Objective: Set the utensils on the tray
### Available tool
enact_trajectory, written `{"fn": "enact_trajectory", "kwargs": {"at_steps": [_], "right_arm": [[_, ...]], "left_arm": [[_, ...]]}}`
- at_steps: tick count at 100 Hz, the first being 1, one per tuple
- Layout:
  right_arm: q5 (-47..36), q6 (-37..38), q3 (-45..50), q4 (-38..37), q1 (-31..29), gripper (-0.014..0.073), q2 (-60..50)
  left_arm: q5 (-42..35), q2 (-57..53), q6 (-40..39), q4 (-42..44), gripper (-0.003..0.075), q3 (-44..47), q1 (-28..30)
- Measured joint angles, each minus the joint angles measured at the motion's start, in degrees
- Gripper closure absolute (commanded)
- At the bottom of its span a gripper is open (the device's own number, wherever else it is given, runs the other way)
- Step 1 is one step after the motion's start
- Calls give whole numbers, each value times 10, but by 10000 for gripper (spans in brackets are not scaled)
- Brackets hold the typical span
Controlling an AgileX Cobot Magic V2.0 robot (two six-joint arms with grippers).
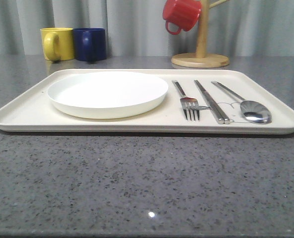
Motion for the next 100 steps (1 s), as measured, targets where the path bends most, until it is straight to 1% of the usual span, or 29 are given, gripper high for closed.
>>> {"fn": "enact_trajectory", "kwargs": {"at_steps": [100], "right_arm": [[-9,-7,0,0,0,662,0]], "left_arm": [[0,0,0,0,738,0,0]]}}
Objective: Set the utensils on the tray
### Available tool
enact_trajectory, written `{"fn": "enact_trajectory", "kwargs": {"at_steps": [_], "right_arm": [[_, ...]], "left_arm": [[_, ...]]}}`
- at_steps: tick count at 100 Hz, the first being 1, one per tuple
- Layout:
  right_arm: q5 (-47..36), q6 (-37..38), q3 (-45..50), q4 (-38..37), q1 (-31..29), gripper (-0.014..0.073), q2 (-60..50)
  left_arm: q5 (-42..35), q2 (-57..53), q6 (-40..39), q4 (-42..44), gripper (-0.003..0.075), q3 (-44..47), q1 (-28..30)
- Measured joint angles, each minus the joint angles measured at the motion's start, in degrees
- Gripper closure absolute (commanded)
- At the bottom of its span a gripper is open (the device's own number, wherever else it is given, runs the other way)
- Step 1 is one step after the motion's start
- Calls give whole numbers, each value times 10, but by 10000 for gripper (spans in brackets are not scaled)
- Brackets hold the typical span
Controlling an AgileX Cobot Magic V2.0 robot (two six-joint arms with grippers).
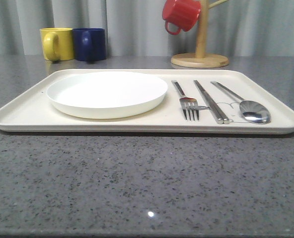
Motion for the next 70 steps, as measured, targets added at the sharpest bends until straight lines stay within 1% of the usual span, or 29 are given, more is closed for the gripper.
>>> {"fn": "enact_trajectory", "kwargs": {"at_steps": [12,25,33,42,58,70], "right_arm": [[-34,-40,14,8,-14,662,-6],[-74,-106,44,69,-41,662,-36],[-102,-135,71,88,-53,662,-63],[-122,-145,103,94,-55,662,-97],[-132,-149,156,97,-57,662,-164],[-156,-149,193,97,-57,662,-186]], "left_arm": [[0,0,0,0,738,0,0],[0,0,0,0,738,0,0],[0,0,0,0,738,0,0],[0,0,0,0,738,0,0],[0,0,0,0,738,0,0],[0,0,0,0,738,0,0]]}}
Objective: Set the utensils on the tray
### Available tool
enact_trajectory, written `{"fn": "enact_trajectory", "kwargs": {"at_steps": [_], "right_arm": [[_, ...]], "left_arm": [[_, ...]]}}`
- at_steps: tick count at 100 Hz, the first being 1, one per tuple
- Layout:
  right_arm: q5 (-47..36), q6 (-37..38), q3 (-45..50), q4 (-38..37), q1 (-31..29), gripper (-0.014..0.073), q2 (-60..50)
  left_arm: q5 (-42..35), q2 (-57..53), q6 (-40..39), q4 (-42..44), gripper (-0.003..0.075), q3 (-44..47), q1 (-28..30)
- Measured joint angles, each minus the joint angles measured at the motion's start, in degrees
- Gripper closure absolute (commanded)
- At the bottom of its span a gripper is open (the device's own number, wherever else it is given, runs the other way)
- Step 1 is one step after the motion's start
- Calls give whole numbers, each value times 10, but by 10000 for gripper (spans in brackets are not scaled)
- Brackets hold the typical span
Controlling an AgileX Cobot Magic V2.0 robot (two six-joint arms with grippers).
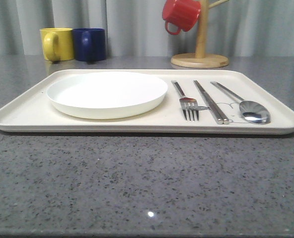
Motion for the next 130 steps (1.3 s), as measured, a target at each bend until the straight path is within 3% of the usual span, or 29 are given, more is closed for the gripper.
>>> {"fn": "enact_trajectory", "kwargs": {"at_steps": [40,130], "right_arm": [[-127,0,85,0,0,662,-1],[-135,16,86,-16,0,662,-1]], "left_arm": [[0,0,0,0,738,0,0],[0,0,0,0,738,0,0]]}}
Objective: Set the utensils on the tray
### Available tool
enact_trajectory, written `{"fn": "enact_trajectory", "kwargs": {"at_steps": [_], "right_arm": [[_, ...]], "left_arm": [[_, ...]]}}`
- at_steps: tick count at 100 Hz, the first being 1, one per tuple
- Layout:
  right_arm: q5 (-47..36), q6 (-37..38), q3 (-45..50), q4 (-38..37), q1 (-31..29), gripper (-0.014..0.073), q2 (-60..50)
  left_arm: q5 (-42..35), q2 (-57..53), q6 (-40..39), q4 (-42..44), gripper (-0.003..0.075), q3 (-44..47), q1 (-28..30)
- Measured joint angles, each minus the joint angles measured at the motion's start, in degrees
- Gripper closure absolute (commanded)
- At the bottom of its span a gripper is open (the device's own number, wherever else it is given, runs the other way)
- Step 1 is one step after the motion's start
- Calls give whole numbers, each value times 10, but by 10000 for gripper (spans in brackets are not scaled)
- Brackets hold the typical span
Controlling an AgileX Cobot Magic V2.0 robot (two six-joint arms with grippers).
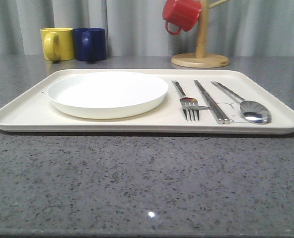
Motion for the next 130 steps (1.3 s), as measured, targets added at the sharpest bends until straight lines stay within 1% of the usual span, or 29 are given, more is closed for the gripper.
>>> {"fn": "enact_trajectory", "kwargs": {"at_steps": [73,80,85,95,102,113,130], "right_arm": [[0,0,0,0,0,662,0],[0,0,0,0,0,662,0],[0,0,0,0,0,662,0],[0,0,0,0,0,662,0],[0,0,0,0,0,662,0],[0,0,0,0,0,662,0],[0,0,0,0,0,662,0]], "left_arm": [[-3,-2,-2,6,738,1,0],[-17,-7,-32,41,738,8,0],[-26,-15,-77,85,738,13,0],[-41,-33,-192,190,738,34,0],[-49,-51,-242,234,738,52,0],[-57,-89,-268,278,738,89,0],[-72,-154,-284,297,738,153,0]]}}
